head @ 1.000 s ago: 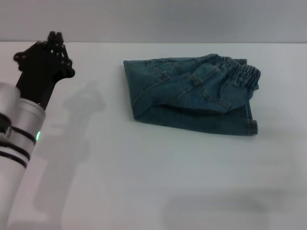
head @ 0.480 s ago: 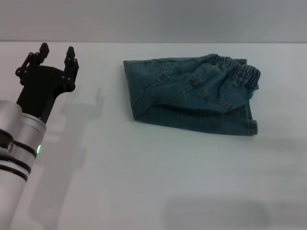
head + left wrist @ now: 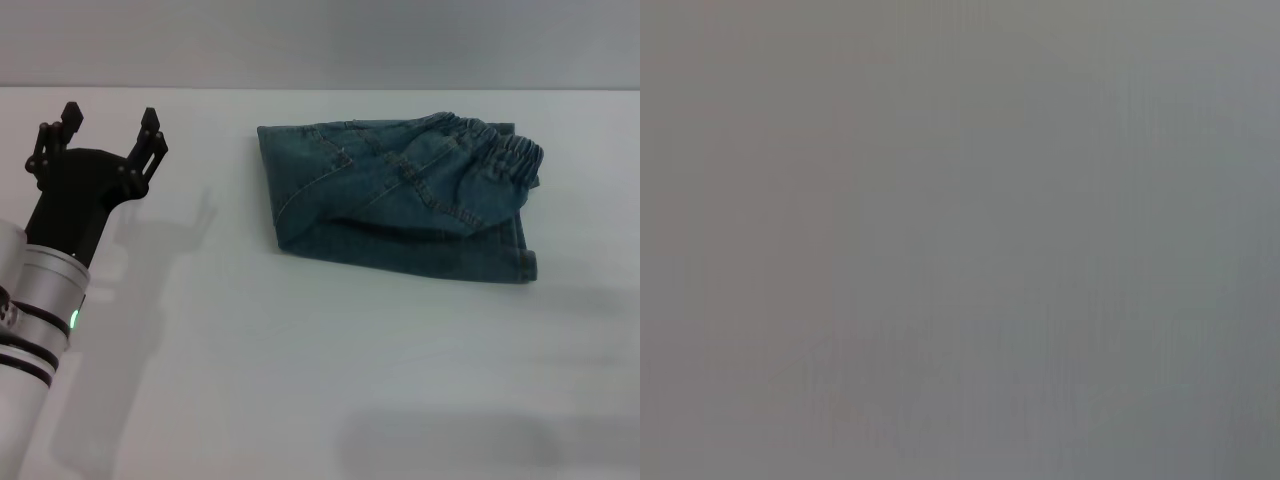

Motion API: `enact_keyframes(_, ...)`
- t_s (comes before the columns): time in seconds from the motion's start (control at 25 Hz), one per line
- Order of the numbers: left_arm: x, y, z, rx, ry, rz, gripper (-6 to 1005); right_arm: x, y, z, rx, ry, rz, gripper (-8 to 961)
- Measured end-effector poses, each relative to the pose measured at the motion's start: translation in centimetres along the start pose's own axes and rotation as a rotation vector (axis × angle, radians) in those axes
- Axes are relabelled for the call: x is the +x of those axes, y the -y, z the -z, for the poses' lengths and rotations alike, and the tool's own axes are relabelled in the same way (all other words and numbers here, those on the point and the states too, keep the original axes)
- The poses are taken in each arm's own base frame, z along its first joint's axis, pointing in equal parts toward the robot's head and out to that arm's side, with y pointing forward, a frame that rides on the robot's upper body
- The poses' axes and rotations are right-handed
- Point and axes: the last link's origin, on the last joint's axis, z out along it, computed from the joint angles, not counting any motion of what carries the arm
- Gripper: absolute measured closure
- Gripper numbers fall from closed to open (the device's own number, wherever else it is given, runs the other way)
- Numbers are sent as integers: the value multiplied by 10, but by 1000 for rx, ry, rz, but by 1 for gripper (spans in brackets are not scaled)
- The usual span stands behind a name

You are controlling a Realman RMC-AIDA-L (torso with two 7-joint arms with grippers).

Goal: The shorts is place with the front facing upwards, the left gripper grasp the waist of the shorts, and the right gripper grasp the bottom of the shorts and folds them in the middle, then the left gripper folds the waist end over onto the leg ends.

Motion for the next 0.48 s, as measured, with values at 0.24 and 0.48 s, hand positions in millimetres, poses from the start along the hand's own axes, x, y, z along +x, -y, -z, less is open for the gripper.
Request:
enact_keyframes(0.24, -5, 0, 1, -8, 16, -13, 155, 1, 0, -6, -6, 1, -22, 175)
enact_keyframes(0.48, -6, -1, 2, -10, 19, -22, 155, 1, -1, -12, -18, 7, -14, 176)
